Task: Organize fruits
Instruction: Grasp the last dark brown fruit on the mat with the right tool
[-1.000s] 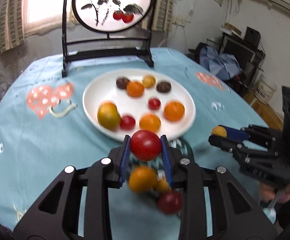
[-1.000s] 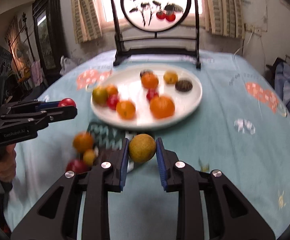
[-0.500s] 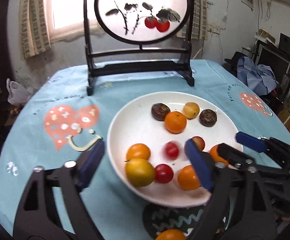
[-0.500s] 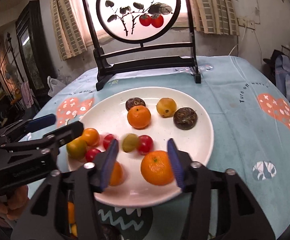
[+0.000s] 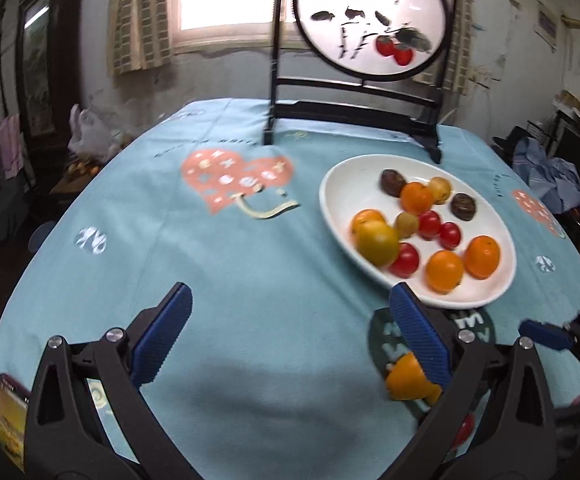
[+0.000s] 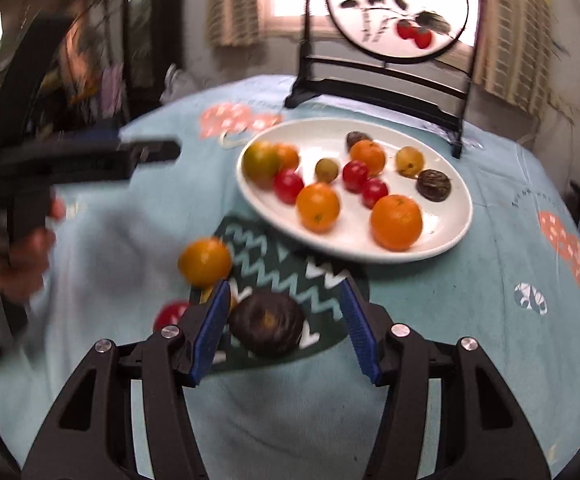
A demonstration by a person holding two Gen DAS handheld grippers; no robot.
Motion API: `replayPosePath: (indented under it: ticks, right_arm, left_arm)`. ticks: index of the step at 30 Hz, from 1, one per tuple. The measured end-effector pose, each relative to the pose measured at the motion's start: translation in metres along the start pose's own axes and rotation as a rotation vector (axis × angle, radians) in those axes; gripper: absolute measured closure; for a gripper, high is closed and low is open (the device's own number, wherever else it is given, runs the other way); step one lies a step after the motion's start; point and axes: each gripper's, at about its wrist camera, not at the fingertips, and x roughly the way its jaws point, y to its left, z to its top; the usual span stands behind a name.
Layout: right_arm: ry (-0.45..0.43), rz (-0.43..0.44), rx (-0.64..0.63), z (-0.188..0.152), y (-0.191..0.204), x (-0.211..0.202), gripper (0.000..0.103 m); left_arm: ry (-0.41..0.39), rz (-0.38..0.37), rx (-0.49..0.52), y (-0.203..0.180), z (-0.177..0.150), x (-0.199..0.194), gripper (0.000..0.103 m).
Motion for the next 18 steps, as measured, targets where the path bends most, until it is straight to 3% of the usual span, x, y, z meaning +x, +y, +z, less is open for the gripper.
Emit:
replayPosePath:
  ticks: [5,18]
  right_arm:
    - [0.050,0.028,0.012,-0.009,-0.003,0.006,0.046]
    - [0.128,0.057,0.004,-0.015,0.001,0.029,0.046]
  left_arm:
    - [0.021,-0.017,-0.054,0.011,0.000,0.002,0.002]
    - [0.013,-0.014,-0.014,0.002,-0.002,-0.002,0.002]
